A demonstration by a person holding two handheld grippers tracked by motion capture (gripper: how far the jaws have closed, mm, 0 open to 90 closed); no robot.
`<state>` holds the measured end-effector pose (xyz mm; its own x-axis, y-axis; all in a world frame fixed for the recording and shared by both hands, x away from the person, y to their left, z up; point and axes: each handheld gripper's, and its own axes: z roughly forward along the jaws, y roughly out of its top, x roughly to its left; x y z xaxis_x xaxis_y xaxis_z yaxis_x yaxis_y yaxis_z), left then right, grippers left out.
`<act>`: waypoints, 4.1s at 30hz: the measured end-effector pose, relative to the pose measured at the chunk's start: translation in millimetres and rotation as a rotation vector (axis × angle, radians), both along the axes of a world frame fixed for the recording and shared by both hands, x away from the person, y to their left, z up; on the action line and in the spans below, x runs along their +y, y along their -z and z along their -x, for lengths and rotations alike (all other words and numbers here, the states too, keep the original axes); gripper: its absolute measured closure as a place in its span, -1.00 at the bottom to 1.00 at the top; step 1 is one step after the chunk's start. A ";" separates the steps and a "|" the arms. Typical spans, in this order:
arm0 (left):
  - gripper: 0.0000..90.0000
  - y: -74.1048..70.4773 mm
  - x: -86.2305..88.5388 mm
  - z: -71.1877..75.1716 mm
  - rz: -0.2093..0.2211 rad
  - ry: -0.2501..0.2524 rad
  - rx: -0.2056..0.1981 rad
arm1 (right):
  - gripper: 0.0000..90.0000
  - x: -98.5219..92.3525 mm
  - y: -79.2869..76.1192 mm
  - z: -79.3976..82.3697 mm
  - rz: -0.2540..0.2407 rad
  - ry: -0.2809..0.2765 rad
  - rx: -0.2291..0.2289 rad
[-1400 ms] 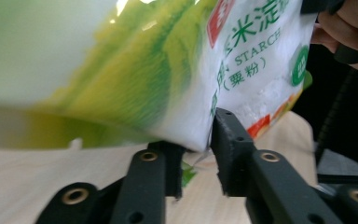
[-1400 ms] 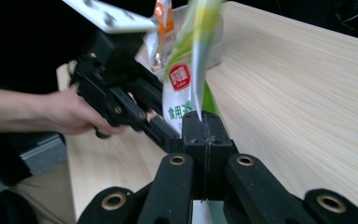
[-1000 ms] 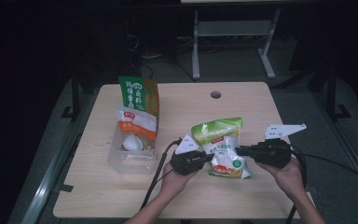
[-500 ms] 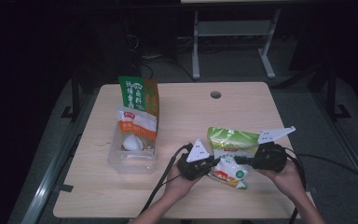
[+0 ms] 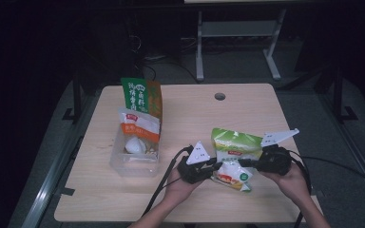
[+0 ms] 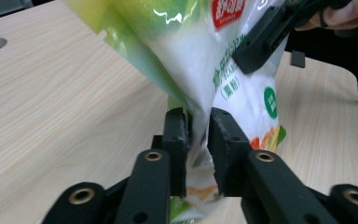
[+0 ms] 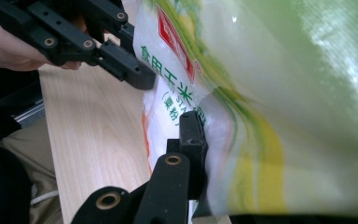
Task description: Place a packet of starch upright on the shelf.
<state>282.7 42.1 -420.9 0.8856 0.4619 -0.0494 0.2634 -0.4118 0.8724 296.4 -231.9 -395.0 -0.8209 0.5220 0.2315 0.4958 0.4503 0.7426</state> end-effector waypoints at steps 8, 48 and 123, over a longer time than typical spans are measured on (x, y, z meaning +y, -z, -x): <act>0.51 0.9 13.5 2.6 0.002 -0.018 0.019 | 0.95 0.3 -6.9 -1.2 0.007 0.017 -0.024; 0.03 4.7 57.4 34.4 -0.019 -0.008 0.034 | 0.96 12.4 -45.7 -26.9 0.001 0.052 -0.048; -0.21 8.3 77.8 63.8 -0.029 0.040 0.026 | 0.97 206.8 -139.2 -62.0 -0.060 -0.272 -0.172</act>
